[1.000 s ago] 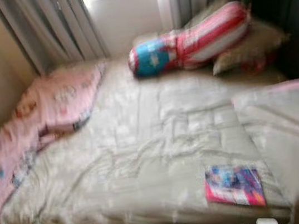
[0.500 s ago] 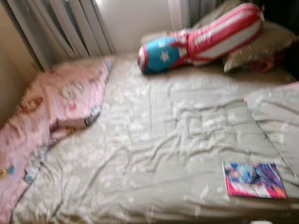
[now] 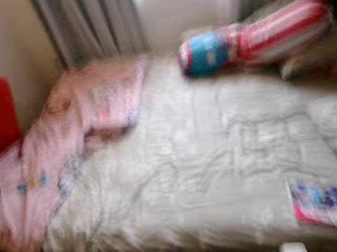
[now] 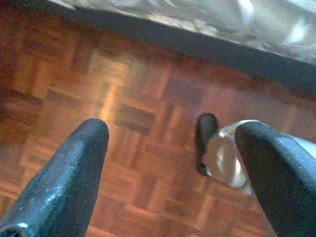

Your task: Clean up the room

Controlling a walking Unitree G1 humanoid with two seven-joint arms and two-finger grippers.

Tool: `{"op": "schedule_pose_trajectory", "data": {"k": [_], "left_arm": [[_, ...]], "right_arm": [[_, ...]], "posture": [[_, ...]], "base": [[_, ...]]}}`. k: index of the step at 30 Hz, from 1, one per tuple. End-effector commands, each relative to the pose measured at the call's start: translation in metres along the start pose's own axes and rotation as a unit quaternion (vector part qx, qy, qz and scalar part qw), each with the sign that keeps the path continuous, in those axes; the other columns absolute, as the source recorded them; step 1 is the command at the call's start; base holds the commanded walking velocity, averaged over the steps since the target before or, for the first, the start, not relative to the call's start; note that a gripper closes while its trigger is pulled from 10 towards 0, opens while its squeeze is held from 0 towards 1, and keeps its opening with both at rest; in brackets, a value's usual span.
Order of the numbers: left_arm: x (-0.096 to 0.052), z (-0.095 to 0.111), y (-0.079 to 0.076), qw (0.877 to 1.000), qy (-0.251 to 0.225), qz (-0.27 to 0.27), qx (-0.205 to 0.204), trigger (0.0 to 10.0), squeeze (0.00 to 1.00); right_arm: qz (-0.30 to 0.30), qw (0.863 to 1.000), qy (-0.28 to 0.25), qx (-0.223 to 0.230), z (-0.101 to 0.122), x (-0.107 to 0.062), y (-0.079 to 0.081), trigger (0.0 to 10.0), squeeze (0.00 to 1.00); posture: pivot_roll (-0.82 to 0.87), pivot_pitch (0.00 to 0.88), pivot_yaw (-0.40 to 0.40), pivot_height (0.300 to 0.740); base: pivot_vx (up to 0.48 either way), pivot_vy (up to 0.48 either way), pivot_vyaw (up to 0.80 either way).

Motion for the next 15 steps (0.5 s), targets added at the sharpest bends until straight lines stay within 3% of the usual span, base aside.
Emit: {"op": "schedule_pose_trajectory", "data": {"k": [1, 15], "left_arm": [[0.0019, 0.005, -0.0092, 1.0, -0.006, -0.011, 0.005, 10.0, 0.0], [0.002, 0.0051, -0.0092, 1.0, -0.005, -0.011, 0.01, 10.0, 0.0]], "right_arm": [[-0.019, 1.0, 0.008, 0.0, -0.0063, -0.0027, -0.0154, 10.0, 0.0], [-0.017, 1.0, 0.009, -0.003, -0.0065, -0.0025, -0.0139, 10.0, 0.0]], "posture": [[-0.06, 0.0, 0.033, 0.74], [-0.07, 0.0, 0.041, 0.74]], "base": [[0.0, 0.386, 0.0], [0.0, 0.388, 0.0]]}}
Point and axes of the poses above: a point about 5 cm out from each wrist's last joint towards the gripper, its own x axis pointing out of the wrist towards the gripper, its own z axis along the axis of the wrist's last joint, y = z × x, the point moved 4 cm from there along x, pointing out of the wrist towards the gripper, and after that the axes turned 6 degrees about -x, right-handed, at the moved point
